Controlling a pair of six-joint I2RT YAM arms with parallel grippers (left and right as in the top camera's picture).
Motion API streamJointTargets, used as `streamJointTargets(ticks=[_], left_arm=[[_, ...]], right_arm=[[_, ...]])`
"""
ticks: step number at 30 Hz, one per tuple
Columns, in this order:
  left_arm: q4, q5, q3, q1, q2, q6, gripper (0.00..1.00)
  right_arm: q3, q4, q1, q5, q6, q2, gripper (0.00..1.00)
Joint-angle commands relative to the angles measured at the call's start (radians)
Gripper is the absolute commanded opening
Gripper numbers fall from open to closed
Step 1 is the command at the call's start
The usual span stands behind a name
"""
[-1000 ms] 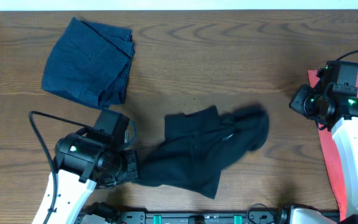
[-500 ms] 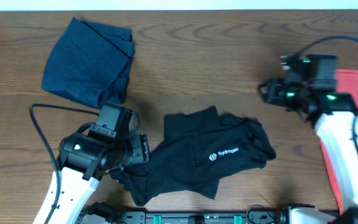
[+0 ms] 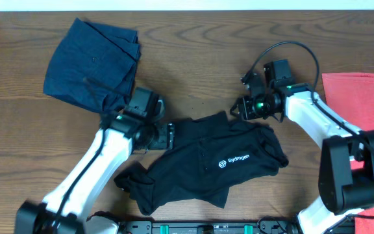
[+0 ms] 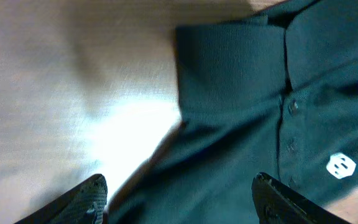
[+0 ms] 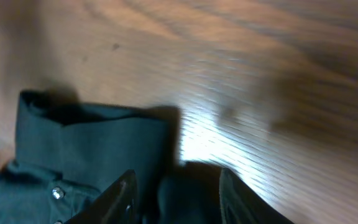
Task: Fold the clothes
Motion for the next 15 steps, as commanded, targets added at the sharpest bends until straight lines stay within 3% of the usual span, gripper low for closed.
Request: streamJointTargets(ticks=[1,8,15], left_arm=[[0.043,0.017,-0.005,-0.002,0.089,0.094,0.76],[0.181,0.043,-0.005,-0.002,0.267,0.101,0.76],[0.246,0.076,-0.005,-0.002,0.286,0.101,0.75]], right_arm=[[0.005,0.005,0.027,-0.106,-0.13,0.028,0.44],[0.005,0.029,0.096,-0.061,-0.132,0.071,0.43],[0.005,0.046,0.117,-0.035,-0.107,0.122,0.37]])
